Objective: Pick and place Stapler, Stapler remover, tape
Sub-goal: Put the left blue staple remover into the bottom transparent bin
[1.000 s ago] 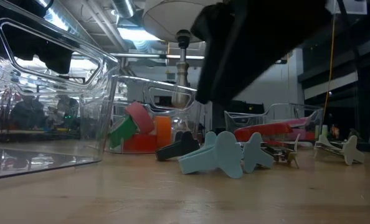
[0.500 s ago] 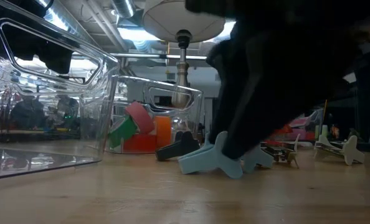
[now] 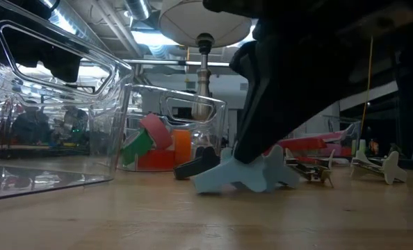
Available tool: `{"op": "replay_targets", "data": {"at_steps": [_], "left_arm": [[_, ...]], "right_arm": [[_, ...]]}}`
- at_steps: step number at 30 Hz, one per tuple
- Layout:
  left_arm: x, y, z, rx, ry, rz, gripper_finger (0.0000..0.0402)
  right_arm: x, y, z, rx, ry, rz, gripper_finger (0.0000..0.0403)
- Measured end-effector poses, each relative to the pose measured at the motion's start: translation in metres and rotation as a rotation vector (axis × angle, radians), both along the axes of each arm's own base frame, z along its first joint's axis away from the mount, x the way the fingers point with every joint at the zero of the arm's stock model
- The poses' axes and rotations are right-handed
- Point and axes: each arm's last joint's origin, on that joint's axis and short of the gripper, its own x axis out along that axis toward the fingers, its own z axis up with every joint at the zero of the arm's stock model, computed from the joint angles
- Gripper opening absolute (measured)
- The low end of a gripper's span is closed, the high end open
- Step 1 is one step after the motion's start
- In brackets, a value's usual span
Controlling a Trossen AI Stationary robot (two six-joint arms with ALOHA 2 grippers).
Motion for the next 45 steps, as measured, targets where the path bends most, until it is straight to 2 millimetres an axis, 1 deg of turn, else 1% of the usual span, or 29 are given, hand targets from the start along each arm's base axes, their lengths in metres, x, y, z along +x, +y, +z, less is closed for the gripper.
{"op": "replay_targets", "data": {"at_steps": [3, 6, 10, 14, 20, 25, 30, 33, 40, 45], "left_arm": [[0.000, 0.000, 0.000, 0.000, 0.000, 0.000, 0.0185], [0.000, 0.000, 0.000, 0.000, 0.000, 0.000, 0.0185], [0.000, 0.000, 0.000, 0.000, 0.000, 0.000, 0.0185], [0.000, 0.000, 0.000, 0.000, 0.000, 0.000, 0.0185], [0.000, 0.000, 0.000, 0.000, 0.000, 0.000, 0.0185], [0.000, 0.000, 0.000, 0.000, 0.000, 0.000, 0.0185], [0.000, 0.000, 0.000, 0.000, 0.000, 0.000, 0.0185], [0.000, 0.000, 0.000, 0.000, 0.000, 0.000, 0.0185], [0.000, 0.000, 0.000, 0.000, 0.000, 0.000, 0.0185], [0.000, 0.000, 0.000, 0.000, 0.000, 0.000, 0.0185]], "right_arm": [[0.003, 0.003, 0.002, 0.059, -0.012, 0.019, 0.0009], [0.006, 0.006, 0.008, 0.104, -0.015, 0.036, 0.0005], [0.008, 0.008, 0.017, 0.104, -0.003, 0.039, 0.0003], [0.010, 0.005, 0.028, 0.085, 0.030, 0.025, 0.0002], [0.019, 0.005, 0.060, 0.091, 0.027, 0.054, 0.0001], [0.024, 0.006, 0.098, 0.058, 0.000, 0.138, 0.0001], [0.031, 0.003, 0.136, 0.024, -0.084, 0.243, 0.0000], [0.037, 0.002, 0.153, 0.006, -0.165, 0.314, 0.0000], [0.055, -0.002, 0.163, -0.045, -0.335, 0.405, 0.0000], [0.061, -0.008, 0.163, -0.067, -0.363, 0.411, 0.0000]]}}
